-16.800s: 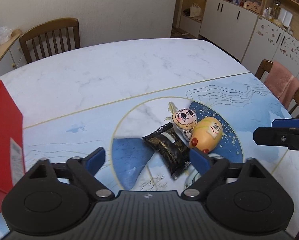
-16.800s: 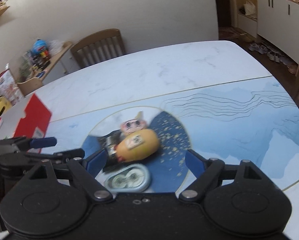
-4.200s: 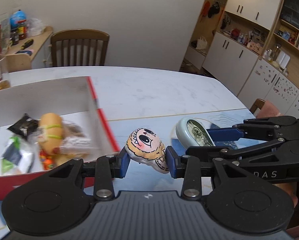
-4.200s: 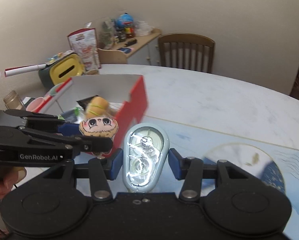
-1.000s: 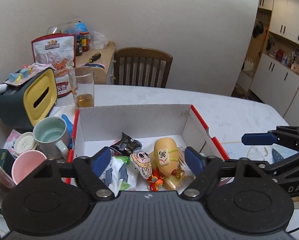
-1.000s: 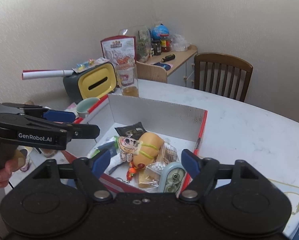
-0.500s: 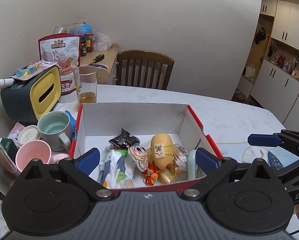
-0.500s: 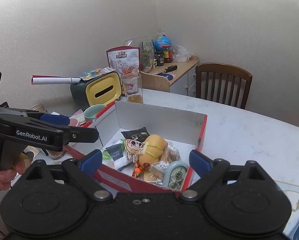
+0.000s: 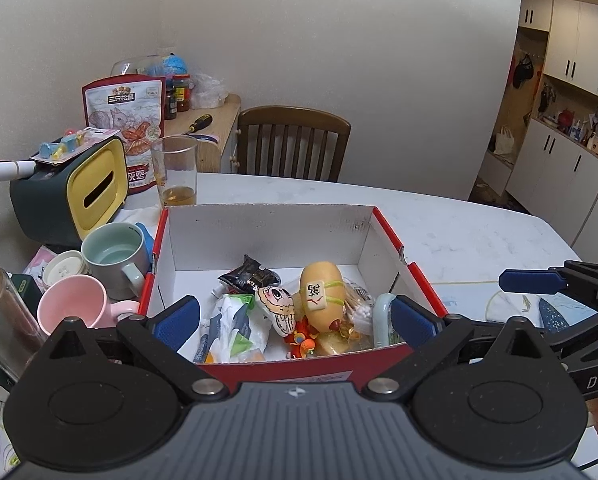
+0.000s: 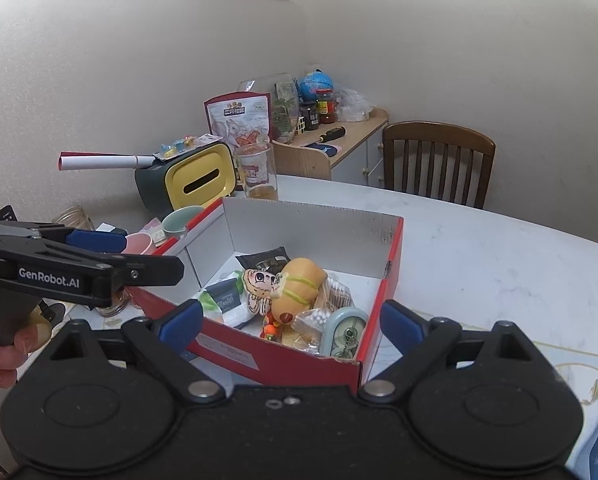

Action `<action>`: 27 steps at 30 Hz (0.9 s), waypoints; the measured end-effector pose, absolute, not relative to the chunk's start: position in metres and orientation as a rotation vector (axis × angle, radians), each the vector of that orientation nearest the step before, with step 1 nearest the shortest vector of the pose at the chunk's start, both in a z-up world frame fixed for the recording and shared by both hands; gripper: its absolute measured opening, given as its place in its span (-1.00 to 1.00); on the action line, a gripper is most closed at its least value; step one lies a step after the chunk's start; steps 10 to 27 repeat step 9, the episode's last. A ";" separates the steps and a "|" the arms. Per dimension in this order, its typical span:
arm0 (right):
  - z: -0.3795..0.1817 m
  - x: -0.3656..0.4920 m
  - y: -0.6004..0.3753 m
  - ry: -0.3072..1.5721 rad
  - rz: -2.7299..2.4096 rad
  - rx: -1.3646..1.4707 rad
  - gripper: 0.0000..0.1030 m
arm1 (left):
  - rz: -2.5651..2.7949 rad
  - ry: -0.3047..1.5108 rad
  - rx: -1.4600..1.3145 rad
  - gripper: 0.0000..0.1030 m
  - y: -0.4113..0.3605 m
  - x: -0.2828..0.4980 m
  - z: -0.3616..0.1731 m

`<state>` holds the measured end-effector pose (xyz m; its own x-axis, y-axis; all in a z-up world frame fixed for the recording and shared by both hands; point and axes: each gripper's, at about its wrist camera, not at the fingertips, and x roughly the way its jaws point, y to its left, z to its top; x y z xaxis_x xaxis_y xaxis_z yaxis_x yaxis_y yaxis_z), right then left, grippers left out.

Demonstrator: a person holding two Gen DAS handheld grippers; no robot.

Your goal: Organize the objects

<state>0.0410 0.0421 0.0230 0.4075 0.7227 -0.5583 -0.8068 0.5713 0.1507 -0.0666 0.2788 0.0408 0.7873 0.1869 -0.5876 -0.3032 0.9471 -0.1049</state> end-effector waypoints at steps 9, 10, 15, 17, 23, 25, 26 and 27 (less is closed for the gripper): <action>0.017 0.042 0.035 0.636 0.953 -0.144 0.85 | 0.275 0.605 -0.185 0.99 0.276 -0.068 0.042; 0.017 0.042 0.035 0.636 0.953 -0.144 0.85 | 0.275 0.605 -0.185 0.99 0.276 -0.068 0.042; 0.017 0.042 0.035 0.636 0.953 -0.144 0.85 | 0.275 0.605 -0.185 0.99 0.276 -0.068 0.042; 0.017 0.042 0.035 0.636 0.953 -0.144 0.85 | 0.275 0.605 -0.185 0.99 0.276 -0.068 0.042; 0.017 0.042 0.035 0.636 0.953 -0.144 0.85 | 0.275 0.605 -0.185 0.99 0.276 -0.068 0.042; 0.017 0.042 0.035 0.636 0.953 -0.144 0.85 | 0.275 0.605 -0.185 0.99 0.276 -0.068 0.042; 0.017 0.042 0.035 0.636 0.953 -0.144 0.85 | 0.275 0.605 -0.185 0.99 0.276 -0.068 0.042; 0.017 0.042 0.035 0.636 0.953 -0.144 0.85 | 0.275 0.605 -0.185 0.99 0.276 -0.068 0.042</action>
